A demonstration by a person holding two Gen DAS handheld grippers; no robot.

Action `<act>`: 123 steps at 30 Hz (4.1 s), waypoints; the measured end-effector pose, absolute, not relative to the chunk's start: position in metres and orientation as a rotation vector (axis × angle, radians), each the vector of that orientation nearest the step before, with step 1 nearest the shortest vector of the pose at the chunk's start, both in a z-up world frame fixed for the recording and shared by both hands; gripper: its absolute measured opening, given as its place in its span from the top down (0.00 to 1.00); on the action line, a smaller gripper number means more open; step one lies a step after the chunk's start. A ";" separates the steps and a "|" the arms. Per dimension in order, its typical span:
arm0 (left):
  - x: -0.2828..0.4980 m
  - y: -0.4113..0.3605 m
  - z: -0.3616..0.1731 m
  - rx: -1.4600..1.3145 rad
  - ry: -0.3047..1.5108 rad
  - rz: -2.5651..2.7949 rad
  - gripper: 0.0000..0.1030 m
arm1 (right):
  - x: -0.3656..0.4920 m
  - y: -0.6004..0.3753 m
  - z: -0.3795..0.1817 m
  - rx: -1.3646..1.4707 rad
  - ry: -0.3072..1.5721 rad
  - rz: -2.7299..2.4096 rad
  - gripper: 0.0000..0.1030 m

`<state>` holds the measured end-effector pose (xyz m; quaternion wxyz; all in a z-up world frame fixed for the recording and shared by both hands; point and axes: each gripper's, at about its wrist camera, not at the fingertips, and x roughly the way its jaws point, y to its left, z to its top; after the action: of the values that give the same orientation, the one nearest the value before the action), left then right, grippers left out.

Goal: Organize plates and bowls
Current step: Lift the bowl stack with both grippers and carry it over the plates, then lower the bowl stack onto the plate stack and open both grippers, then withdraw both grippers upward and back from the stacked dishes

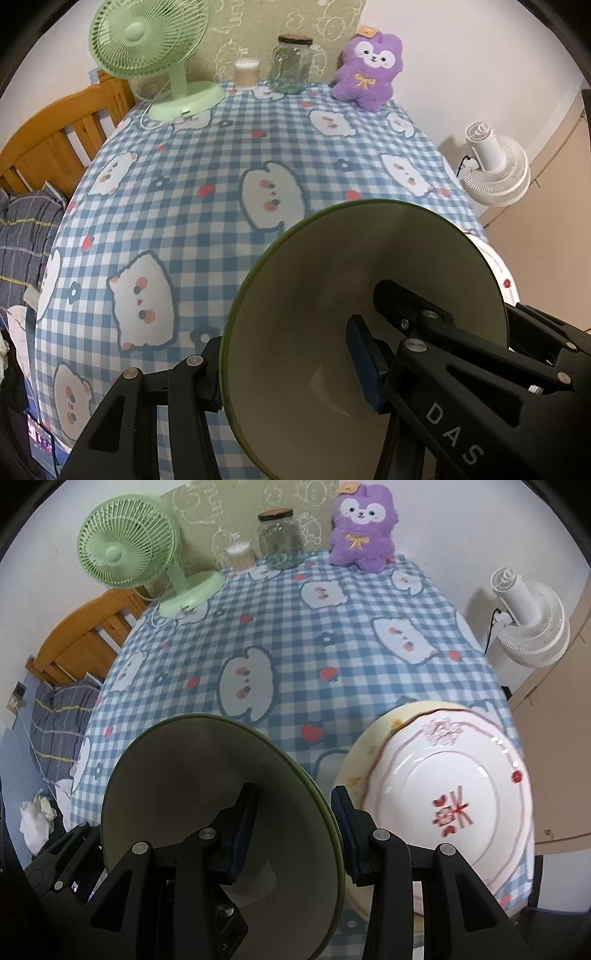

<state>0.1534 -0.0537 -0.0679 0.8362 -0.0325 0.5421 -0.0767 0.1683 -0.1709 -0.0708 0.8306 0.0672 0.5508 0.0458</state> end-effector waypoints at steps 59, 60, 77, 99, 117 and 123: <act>0.176 -0.218 -0.074 -0.099 1.149 -0.145 0.47 | 0.190 -0.329 -0.087 0.094 1.184 0.106 0.57; 0.177 -0.218 -0.074 -0.100 1.149 -0.145 0.47 | 0.190 -0.329 -0.087 0.093 1.184 0.105 0.57; 0.171 -0.220 -0.071 -0.078 1.117 -0.108 0.29 | 0.188 -0.332 -0.083 0.070 1.162 0.095 0.43; 0.140 -0.184 -0.027 -0.003 0.944 -0.041 0.11 | 0.150 -0.309 -0.030 0.070 0.989 0.056 0.22; 0.090 -0.062 0.009 -0.022 0.829 -0.034 0.11 | 0.078 -0.239 0.017 0.090 0.822 -0.069 0.22; 0.065 -0.029 0.007 -0.002 0.791 -0.060 0.11 | 0.048 -0.222 0.010 0.131 0.816 -0.091 0.22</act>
<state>0.0649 -0.0291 0.0074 0.9224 -0.0012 0.3851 -0.0291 0.0482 -0.2220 0.0096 0.9149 0.0638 0.3962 -0.0440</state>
